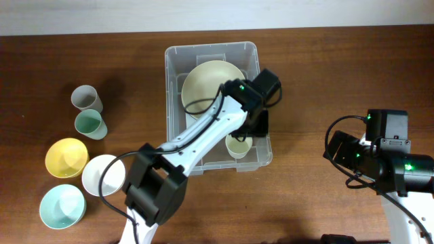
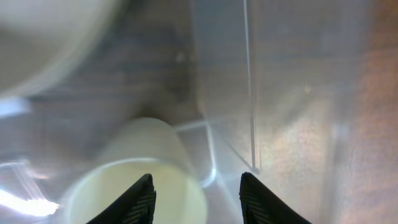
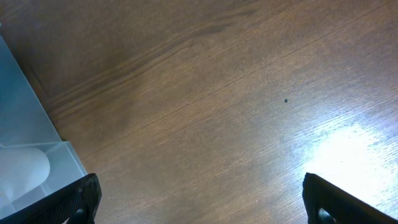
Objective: Pack container
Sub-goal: 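Release the cup and retract the left gripper leftward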
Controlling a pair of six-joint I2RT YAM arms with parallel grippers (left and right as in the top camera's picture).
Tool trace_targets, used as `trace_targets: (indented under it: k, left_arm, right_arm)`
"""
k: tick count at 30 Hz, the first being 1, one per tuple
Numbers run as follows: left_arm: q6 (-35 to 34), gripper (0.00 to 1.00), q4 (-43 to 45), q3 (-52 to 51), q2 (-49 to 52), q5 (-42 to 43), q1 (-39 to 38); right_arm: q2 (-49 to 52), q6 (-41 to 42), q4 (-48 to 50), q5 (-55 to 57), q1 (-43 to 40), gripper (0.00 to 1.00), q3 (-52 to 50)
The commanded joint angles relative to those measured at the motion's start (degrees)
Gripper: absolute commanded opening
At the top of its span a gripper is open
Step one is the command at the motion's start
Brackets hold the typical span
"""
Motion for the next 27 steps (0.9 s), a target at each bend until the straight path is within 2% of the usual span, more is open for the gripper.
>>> trace_targets:
  k: [1,7,11,18,22,27]
  left_arm:
    - [1.9,0.45,-2.7,5.1,-6.6,-10.4,2.3]
    - [1.9,0.48,-8.9,6.5,-14.6,-15.5,13.4]
    - [4.2,0.64,-12.9,6.5,-18.3,-17.4,25.0]
    - [8.2,0.68,-15.1,5.8,-16.9,-17.2,44.1]
    - [8.2,0.68,-14.8,4.2,-14.2,-17.3,49.5]
    - [10.0,0.68,-14.4,2.8,-9.0,-17.3,52.2]
  right_arm:
    - [-0.3,-0.3,0.0,0.1,-0.4,0.99,-0.3]
    - [-0.3,-0.3,0.0,0.1,-0.4,0.99,-0.3]
    - [-0.3,-0.3,0.0,0.1,-0.4,0.99,-0.3]
    - [-0.3,-0.3,0.0,0.1,-0.4,0.99,-0.3]
    - [-0.3,-0.4,0.0,0.1,-0.4,0.99,-0.3]
    - [-0.3,-0.4,0.0,0.1,-0.4,0.99,-0.3]
